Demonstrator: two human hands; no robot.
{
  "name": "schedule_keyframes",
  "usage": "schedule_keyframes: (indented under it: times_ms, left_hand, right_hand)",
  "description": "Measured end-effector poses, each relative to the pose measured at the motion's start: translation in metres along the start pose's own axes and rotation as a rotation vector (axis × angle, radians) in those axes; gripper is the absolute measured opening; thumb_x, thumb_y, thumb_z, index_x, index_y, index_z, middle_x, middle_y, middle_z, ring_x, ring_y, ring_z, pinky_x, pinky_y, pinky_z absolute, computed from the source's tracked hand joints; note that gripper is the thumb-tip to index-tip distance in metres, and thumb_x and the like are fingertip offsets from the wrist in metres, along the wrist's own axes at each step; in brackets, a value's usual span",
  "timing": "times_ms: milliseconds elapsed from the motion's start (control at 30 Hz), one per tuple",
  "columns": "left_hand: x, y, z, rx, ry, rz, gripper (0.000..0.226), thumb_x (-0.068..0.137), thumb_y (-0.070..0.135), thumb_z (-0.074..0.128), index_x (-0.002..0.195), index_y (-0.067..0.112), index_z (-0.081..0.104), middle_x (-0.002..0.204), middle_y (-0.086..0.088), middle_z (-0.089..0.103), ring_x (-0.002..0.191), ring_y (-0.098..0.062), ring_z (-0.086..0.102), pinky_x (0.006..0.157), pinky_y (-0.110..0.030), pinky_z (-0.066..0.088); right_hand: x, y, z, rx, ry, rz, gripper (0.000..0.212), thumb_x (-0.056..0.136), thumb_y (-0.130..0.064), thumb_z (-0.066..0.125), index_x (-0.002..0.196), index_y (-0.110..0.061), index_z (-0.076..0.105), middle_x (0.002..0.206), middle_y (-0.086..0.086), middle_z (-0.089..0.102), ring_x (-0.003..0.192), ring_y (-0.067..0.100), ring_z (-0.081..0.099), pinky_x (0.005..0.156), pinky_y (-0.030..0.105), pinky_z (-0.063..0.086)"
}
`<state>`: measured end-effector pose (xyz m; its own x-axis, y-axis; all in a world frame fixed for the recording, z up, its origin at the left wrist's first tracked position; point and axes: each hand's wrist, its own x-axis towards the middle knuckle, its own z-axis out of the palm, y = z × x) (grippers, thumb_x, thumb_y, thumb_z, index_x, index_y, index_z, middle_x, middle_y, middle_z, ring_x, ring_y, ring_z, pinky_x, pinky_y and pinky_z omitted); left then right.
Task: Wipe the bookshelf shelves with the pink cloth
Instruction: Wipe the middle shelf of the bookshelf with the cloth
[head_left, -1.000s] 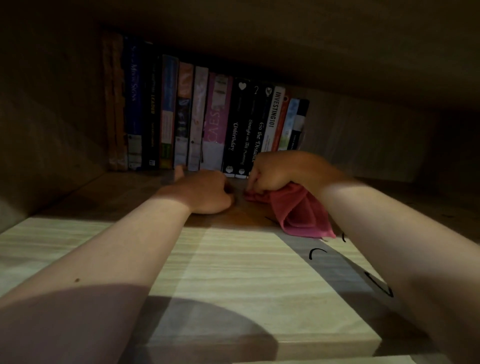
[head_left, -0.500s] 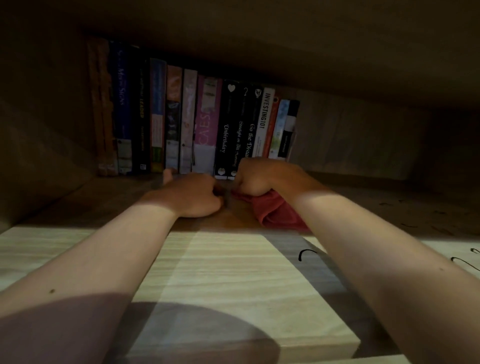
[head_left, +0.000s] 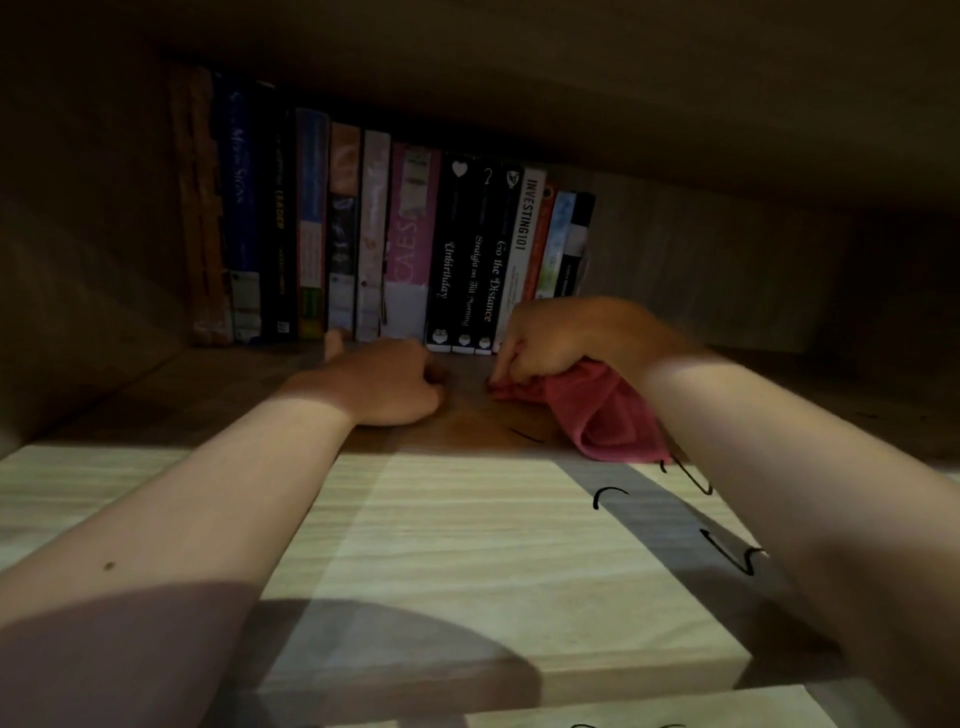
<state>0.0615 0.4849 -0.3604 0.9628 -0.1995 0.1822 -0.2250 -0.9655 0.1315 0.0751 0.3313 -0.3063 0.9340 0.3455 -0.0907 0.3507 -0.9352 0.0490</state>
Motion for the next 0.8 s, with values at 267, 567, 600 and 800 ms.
schedule_keyframes:
  times_ms: [267, 567, 600, 800]
  left_hand:
    - [-0.001, 0.000, 0.000, 0.015, 0.003, 0.003, 0.032, 0.094, 0.042, 0.041, 0.121, 0.036, 0.055, 0.125, 0.004, 0.055, 0.120, -0.020, 0.045, 0.103, -0.045, 0.015]
    - [-0.004, 0.001, -0.003, -0.004, -0.007, 0.021, 0.026, 0.094, 0.039, 0.040, 0.113, 0.038, 0.058, 0.118, 0.005, 0.055, 0.120, -0.020, 0.045, 0.106, -0.047, 0.012]
    - [-0.005, 0.002, -0.003, 0.000, -0.005, 0.025, 0.026, 0.095, 0.038, 0.040, 0.114, 0.039, 0.058, 0.121, 0.005, 0.055, 0.121, -0.020, 0.045, 0.106, -0.047, 0.013]
    - [-0.015, 0.005, -0.007, -0.012, 0.020, 0.014, 0.031, 0.095, 0.038, 0.040, 0.120, 0.035, 0.059, 0.131, 0.003, 0.053, 0.126, -0.020, 0.042, 0.107, -0.047, 0.009]
  right_hand:
    - [0.013, -0.006, 0.008, 0.021, 0.053, -0.023, 0.033, 0.089, -0.020, 0.057, 0.118, -0.005, 0.062, 0.116, 0.010, 0.063, 0.101, 0.023, 0.060, 0.089, 0.036, 0.050]
    - [-0.008, -0.014, 0.012, 0.048, 0.093, -0.016, 0.031, 0.089, -0.014, 0.055, 0.118, -0.005, 0.063, 0.117, 0.010, 0.064, 0.103, 0.025, 0.060, 0.092, 0.037, 0.050]
    - [-0.010, -0.015, 0.015, 0.062, 0.110, -0.006, 0.032, 0.089, -0.013, 0.054, 0.119, -0.006, 0.062, 0.117, 0.010, 0.063, 0.104, 0.025, 0.060, 0.093, 0.038, 0.049]
    - [-0.013, -0.016, 0.028, 0.129, 0.141, 0.027, 0.036, 0.090, -0.013, 0.048, 0.124, -0.008, 0.058, 0.119, 0.009, 0.062, 0.103, 0.027, 0.058, 0.095, 0.040, 0.048]
